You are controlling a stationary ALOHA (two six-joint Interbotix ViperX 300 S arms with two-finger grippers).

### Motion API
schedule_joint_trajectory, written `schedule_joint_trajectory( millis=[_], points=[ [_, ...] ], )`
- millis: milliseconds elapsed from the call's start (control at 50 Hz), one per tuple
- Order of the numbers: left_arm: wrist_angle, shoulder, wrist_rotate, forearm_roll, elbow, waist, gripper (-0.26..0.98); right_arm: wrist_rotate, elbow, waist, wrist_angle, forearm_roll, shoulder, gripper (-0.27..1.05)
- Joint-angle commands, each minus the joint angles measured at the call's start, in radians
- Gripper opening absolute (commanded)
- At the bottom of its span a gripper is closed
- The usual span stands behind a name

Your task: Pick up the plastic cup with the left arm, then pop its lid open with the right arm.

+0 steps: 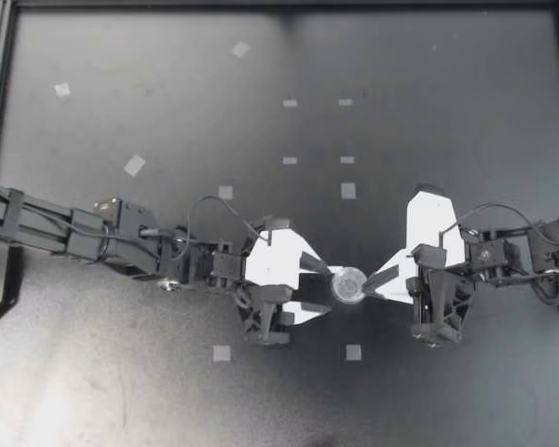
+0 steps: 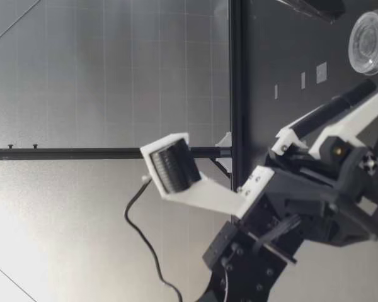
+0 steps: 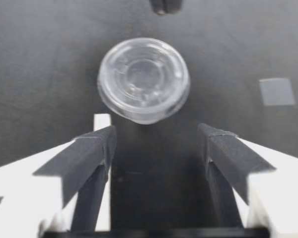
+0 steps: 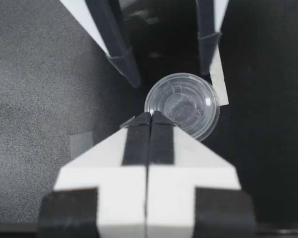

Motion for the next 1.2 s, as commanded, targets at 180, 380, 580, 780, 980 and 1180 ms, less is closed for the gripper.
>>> schedule_joint_trajectory(
  millis=[180,380,580,780,980,1180],
  points=[
    [-0.012,0.014,0.011,0.003,-0.060,0.015,0.58,-0.002,-0.012,0.006,-0.015,-0.002,0.014,-0.07],
    [-0.014,0.018,0.011,0.003,-0.069,0.015,0.58,-0.002,-0.018,0.006,-0.044,-0.002,0.054,-0.07],
    [-0.012,0.021,0.009,0.003,-0.069,0.015,0.58,-0.002,-0.023,0.003,-0.066,-0.002,0.081,-0.07],
    [-0.012,0.021,0.008,0.003,-0.069,0.015,0.58,0.005,-0.012,0.003,-0.038,0.002,0.084,-0.07],
    [-0.012,0.020,0.005,0.003,-0.071,0.012,0.58,0.006,-0.011,0.003,-0.017,0.003,0.086,-0.07],
    [-0.008,0.021,0.008,0.003,-0.080,-0.002,0.58,0.003,-0.020,0.003,-0.023,0.005,0.097,-0.07]
  ],
)
